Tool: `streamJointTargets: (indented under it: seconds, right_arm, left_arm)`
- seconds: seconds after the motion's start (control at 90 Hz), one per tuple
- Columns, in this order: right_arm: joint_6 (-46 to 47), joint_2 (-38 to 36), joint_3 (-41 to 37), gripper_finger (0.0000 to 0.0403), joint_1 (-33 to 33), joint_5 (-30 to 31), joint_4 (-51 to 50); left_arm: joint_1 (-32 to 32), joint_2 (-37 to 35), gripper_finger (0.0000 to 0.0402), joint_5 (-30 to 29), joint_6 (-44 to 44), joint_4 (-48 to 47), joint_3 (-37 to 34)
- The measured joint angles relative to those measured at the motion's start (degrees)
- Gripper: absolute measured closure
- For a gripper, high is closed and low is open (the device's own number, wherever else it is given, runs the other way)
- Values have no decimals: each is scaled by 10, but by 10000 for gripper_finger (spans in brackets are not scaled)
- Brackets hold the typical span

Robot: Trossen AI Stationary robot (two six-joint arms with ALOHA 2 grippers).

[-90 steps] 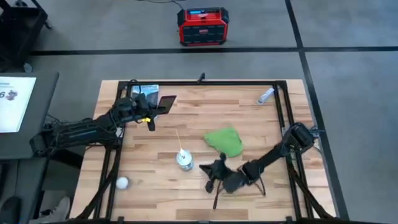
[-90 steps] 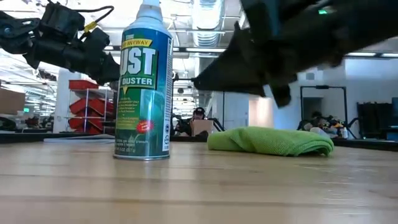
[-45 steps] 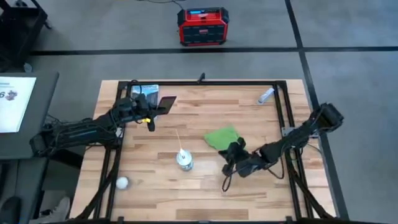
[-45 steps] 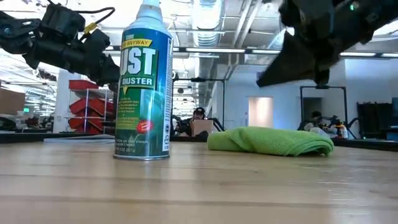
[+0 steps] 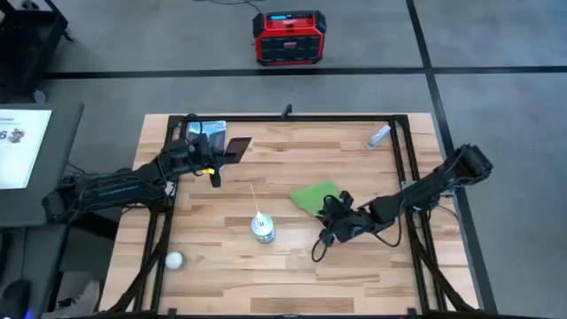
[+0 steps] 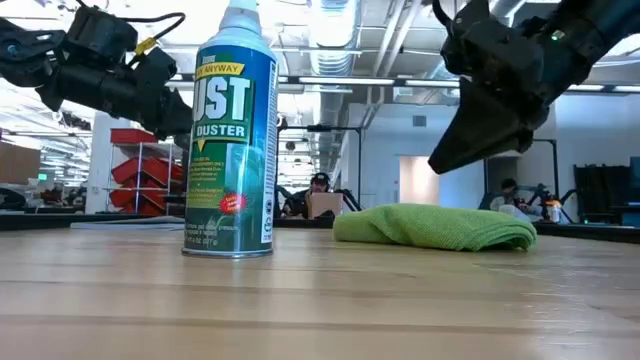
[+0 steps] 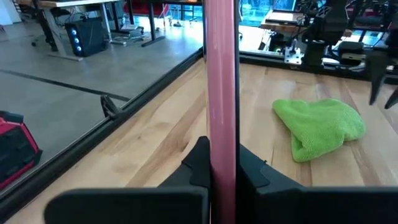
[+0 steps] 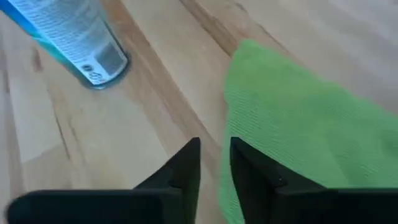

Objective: Apply microfiber cloth
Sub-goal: Wipe the front of the black cellphone with the green microfiber cloth

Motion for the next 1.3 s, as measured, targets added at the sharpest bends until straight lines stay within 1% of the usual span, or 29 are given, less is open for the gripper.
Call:
streamJointTargets:
  seconds: [0.067,0.278,0.411,0.5,0.622,0.722,0.8,0.944,1.156,1.211,1.3]
  right_arm:
    - [4,-4,0,280,0,-3,-29]
    - [56,-2,0,218,9,-26,-107]
    - [69,-2,0,190,26,-25,-110]
    - [69,5,0,179,35,-4,-105]
    - [63,49,0,170,33,28,-99]
    - [49,96,0,168,24,31,-74]
    - [33,129,0,168,18,49,-38]
    - [-4,177,2,168,11,121,37]
    - [-56,219,-1,168,-16,240,133]
    - [-54,236,-1,168,-30,253,167]
    - [-49,270,0,170,-57,245,226]
  left_arm:
    - [0,0,401,0,0,0,0]
    - [0,0,398,0,1,-1,0]
    - [0,0,397,-3,1,-1,0]
    - [0,0,396,-6,1,-1,0]
    - [1,1,395,-7,1,-2,0]
    - [1,1,395,-7,1,-2,0]
    - [1,1,394,-7,1,-2,0]
    - [1,1,394,-7,1,-2,0]
    - [1,1,394,-8,1,-2,0]
    - [1,1,394,-7,1,-2,0]
    - [1,1,393,-8,1,-2,0]
